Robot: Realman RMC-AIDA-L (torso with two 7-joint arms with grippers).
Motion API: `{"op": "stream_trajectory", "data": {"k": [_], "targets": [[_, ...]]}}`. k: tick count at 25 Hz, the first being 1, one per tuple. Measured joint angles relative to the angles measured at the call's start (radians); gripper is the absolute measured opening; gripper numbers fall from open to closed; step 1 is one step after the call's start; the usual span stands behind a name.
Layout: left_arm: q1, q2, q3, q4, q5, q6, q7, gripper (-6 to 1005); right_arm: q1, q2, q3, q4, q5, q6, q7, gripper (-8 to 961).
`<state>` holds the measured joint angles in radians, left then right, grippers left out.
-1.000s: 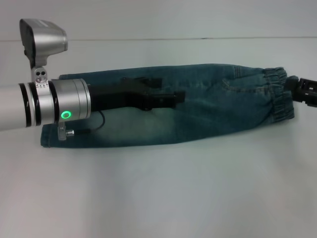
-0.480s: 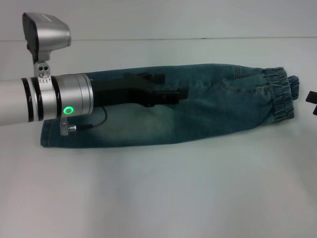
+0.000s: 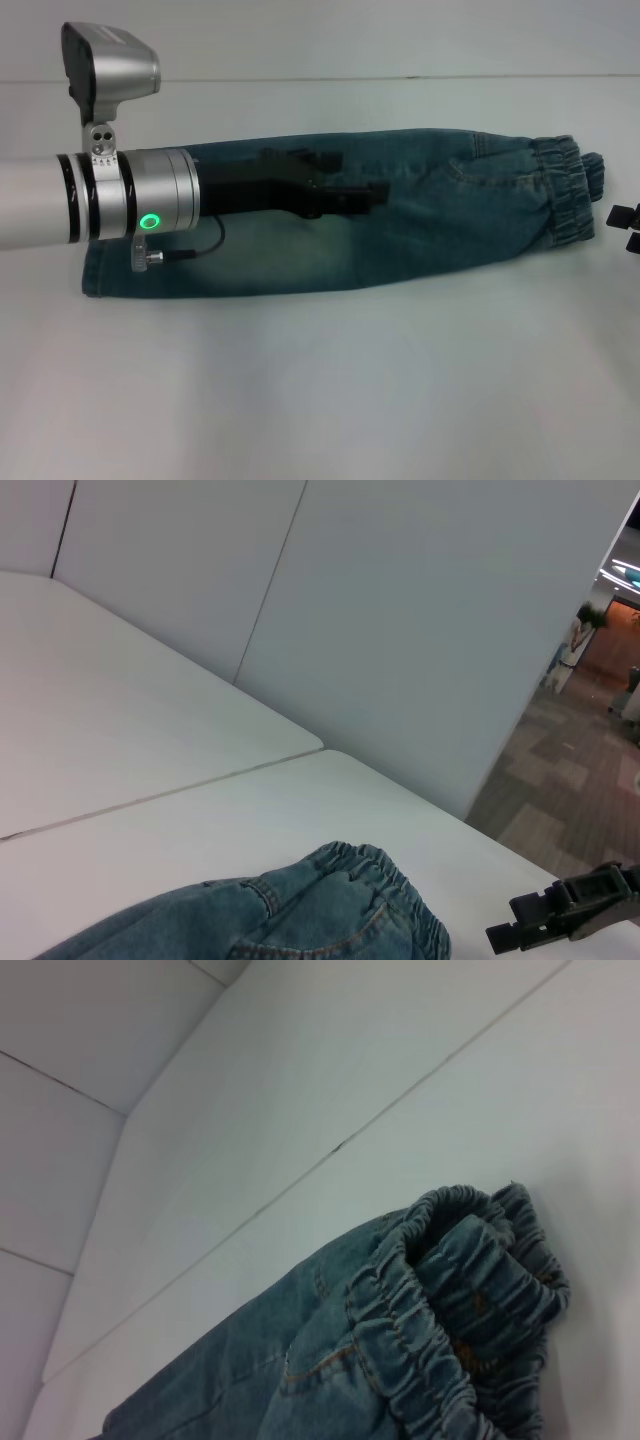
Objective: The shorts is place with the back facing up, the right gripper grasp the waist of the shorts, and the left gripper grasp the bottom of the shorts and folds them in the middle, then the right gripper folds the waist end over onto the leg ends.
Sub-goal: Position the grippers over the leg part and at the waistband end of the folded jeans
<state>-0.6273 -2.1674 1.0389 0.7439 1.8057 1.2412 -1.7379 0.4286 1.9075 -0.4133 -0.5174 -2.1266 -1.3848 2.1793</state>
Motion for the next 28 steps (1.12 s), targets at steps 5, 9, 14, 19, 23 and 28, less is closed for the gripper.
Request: {"op": "stream_trajectory", "data": {"k": [5, 9, 14, 19, 23, 28], "targets": [[-0.001, 0.0, 0.009, 0.001, -0.004, -0.007, 0.0, 918, 0.01, -0.002, -0.001, -0.009, -0.009, 0.006, 0.0, 778], [-0.002, -0.001, 0.009, 0.002, -0.004, -0.009, 0.0, 918, 0.029, -0.005, -0.004, -0.011, -0.025, 0.027, 0.0, 777], [-0.015, -0.003, 0.009, 0.002, -0.005, -0.01, 0.0, 918, 0.057, -0.004, -0.023, -0.003, -0.04, 0.074, -0.009, 777], [-0.025, -0.003, 0.009, 0.0, -0.005, -0.01, 0.0, 918, 0.082, 0.006, -0.069, 0.0, -0.041, 0.121, -0.015, 778], [-0.03, -0.003, 0.009, 0.0, -0.005, -0.013, 0.0, 918, 0.102, 0.008, -0.089, 0.001, -0.041, 0.134, -0.018, 778], [-0.032, -0.003, 0.009, 0.0, -0.005, -0.02, 0.0, 917, 0.109, 0.009, -0.09, 0.003, -0.041, 0.152, -0.021, 777]]}}
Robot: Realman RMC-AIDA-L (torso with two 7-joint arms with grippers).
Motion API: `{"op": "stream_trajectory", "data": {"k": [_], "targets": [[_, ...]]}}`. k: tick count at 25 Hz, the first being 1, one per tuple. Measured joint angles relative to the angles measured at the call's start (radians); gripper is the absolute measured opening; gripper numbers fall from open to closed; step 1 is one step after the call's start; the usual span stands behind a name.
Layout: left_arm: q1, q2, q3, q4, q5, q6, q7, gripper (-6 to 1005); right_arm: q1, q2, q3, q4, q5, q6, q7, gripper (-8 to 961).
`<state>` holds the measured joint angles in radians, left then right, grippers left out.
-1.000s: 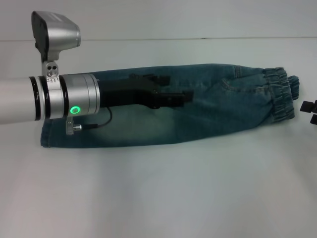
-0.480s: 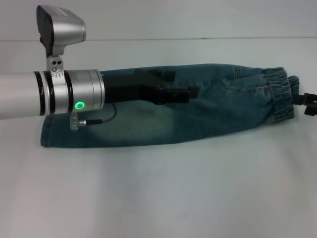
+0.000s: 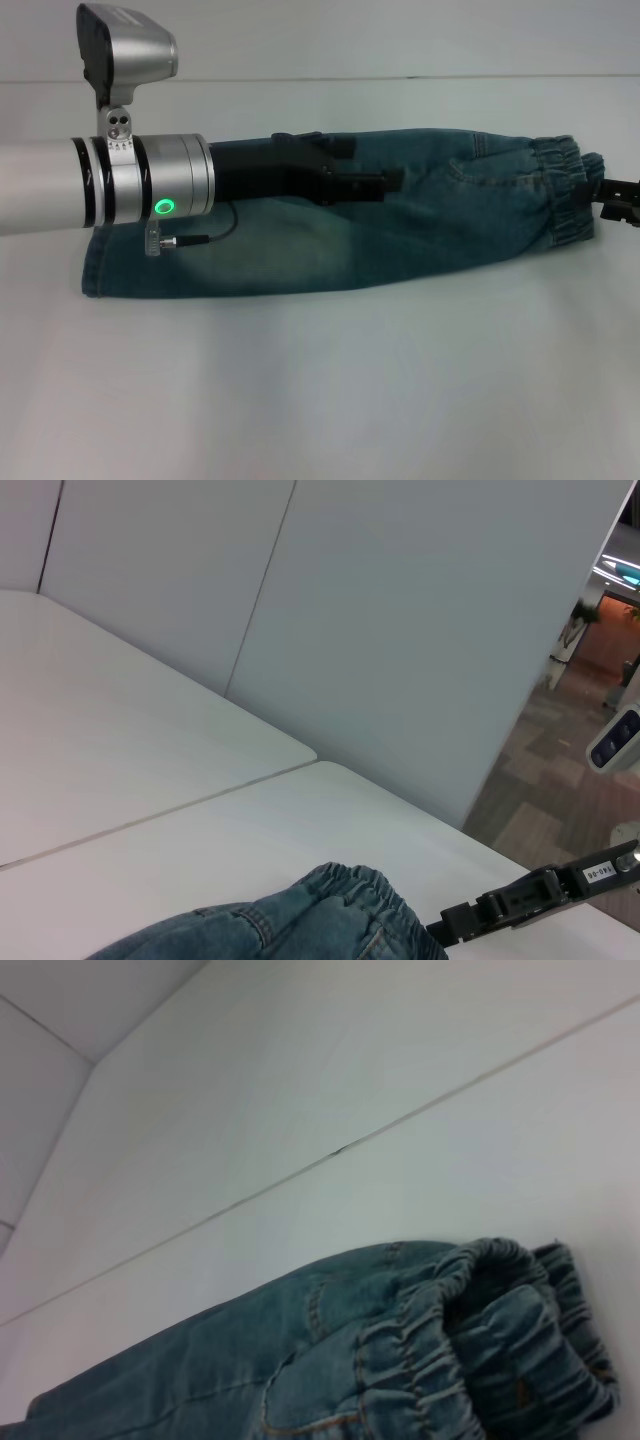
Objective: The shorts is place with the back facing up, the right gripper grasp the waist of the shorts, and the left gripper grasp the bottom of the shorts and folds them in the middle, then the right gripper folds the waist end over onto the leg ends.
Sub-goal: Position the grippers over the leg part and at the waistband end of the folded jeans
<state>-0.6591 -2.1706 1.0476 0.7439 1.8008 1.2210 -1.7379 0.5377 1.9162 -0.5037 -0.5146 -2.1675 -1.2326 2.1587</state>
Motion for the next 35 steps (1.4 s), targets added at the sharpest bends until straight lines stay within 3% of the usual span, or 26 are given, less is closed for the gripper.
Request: {"op": "stream_trajectory", "data": {"k": [35], "targets": [[-0.01, 0.0, 0.014, 0.0, -0.028, -0.002, 0.01, 918, 0.043, 0.047, -0.004, 0.027, 0.013, 0.074, -0.069, 778]]}}
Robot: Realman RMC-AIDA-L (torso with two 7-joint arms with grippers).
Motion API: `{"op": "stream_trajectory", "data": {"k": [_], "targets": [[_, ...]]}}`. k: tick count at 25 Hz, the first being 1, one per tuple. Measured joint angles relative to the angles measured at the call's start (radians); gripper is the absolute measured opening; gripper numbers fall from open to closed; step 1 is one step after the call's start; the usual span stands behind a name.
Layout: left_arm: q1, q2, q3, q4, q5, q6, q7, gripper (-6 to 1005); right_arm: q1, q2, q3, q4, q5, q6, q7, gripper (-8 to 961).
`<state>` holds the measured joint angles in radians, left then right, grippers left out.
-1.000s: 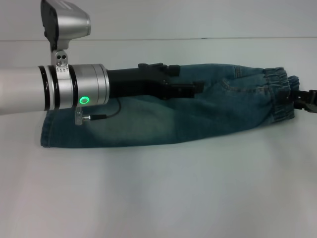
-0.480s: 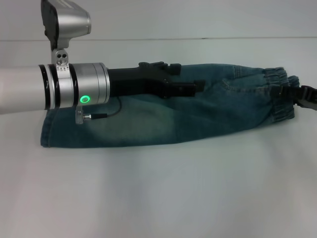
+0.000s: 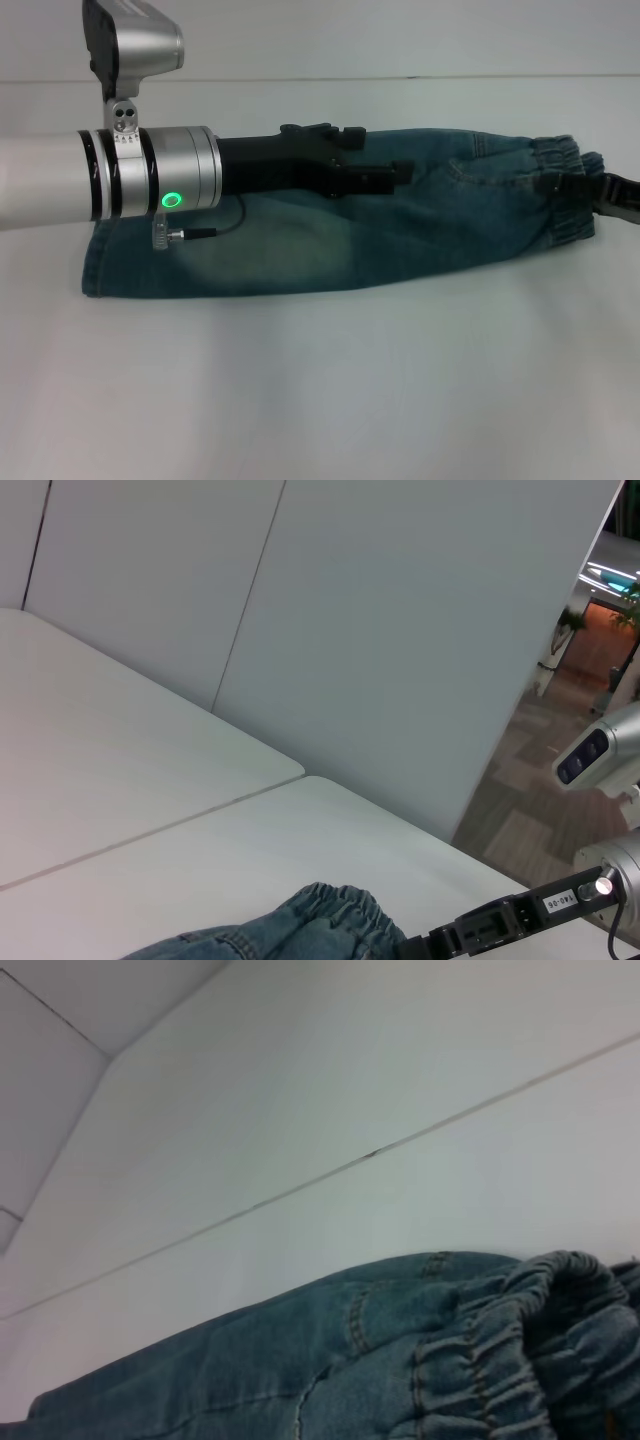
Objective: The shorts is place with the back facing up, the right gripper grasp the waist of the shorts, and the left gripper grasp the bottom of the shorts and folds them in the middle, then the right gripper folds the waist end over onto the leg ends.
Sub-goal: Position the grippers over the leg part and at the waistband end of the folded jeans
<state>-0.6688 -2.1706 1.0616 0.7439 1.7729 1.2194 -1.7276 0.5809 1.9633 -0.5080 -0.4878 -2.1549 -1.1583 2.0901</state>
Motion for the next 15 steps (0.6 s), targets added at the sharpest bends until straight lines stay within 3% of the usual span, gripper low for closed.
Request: {"op": "stream_trajectory", "data": {"k": [15], "targets": [[-0.003, 0.0, 0.0, 0.0, -0.001, -0.012, 0.0, 918, 0.01, 0.003, -0.009, 0.01, 0.033, -0.001, -0.017, 730]]}}
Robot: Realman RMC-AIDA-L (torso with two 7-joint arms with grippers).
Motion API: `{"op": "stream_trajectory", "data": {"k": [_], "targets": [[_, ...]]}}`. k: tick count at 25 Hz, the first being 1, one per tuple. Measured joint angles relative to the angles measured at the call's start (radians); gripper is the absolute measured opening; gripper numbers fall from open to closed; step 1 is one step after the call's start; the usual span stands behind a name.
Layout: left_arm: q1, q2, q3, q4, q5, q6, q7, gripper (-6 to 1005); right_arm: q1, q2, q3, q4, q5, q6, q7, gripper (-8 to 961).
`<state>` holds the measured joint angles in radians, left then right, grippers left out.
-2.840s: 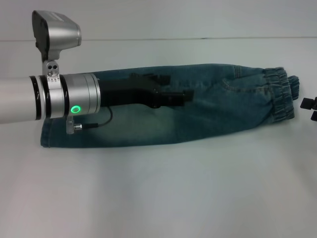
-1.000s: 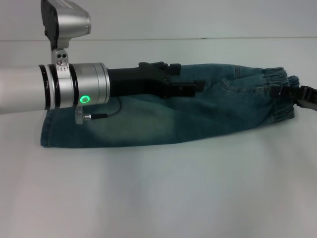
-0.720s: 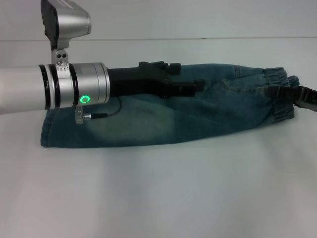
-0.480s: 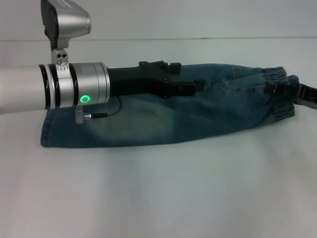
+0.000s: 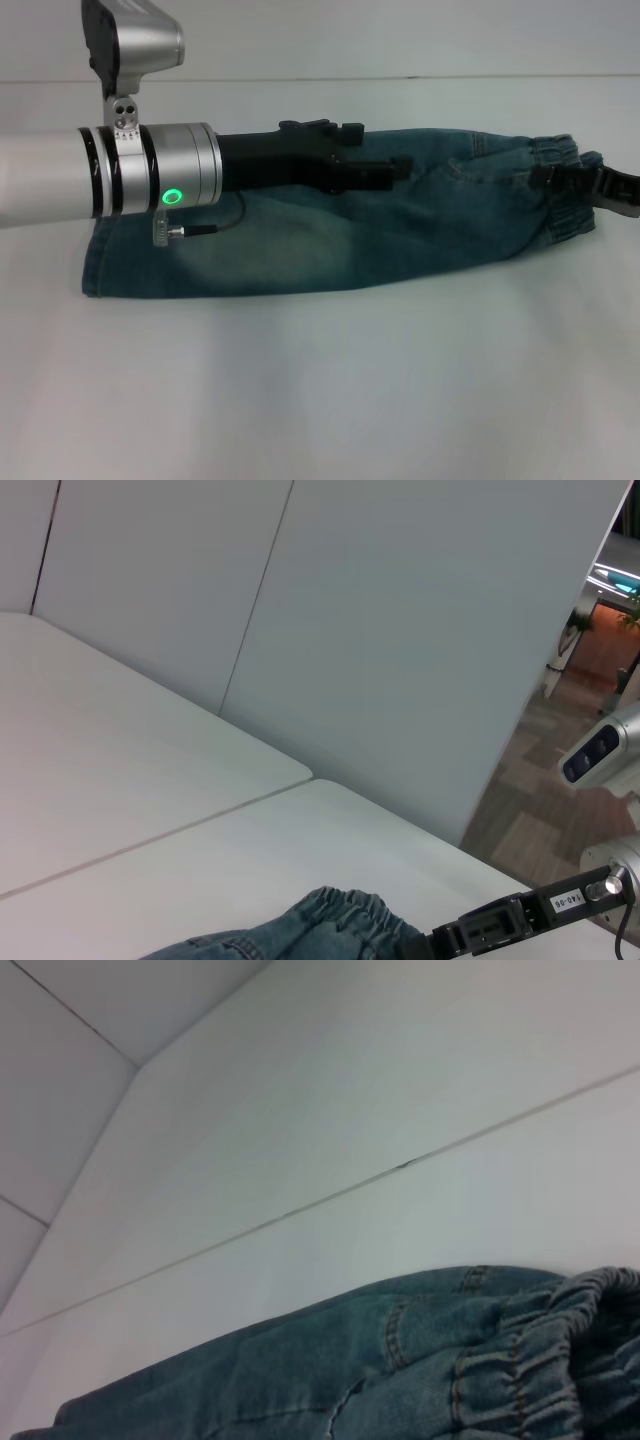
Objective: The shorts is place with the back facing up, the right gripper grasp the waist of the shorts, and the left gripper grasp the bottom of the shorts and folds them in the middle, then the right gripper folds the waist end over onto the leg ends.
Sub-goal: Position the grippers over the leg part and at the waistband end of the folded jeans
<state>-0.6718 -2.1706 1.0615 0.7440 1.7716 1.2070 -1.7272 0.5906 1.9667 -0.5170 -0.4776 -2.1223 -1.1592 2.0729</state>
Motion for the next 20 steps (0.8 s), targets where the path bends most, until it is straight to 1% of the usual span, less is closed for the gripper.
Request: {"op": "stream_trajectory", "data": {"k": [2, 13, 18, 20], "targets": [[-0.001, 0.0, 0.0, 0.0, 0.0, 0.0, 0.0, 918, 0.0, 0.0, 0.0, 0.0, -0.002, 0.002, 0.003, 720], [-0.006, 0.0, 0.0, -0.002, 0.0, -0.002, 0.0, 919, 0.004, 0.0, -0.005, 0.013, -0.003, 0.006, 0.017, 477], [-0.008, 0.0, 0.0, -0.004, 0.0, -0.003, 0.0, 919, 0.0, 0.0, 0.002, 0.011, 0.0, 0.005, 0.023, 262], [-0.008, 0.0, 0.0, -0.006, 0.0, -0.004, 0.0, 918, -0.006, 0.0, 0.005, 0.007, 0.003, 0.003, 0.023, 202]]}}
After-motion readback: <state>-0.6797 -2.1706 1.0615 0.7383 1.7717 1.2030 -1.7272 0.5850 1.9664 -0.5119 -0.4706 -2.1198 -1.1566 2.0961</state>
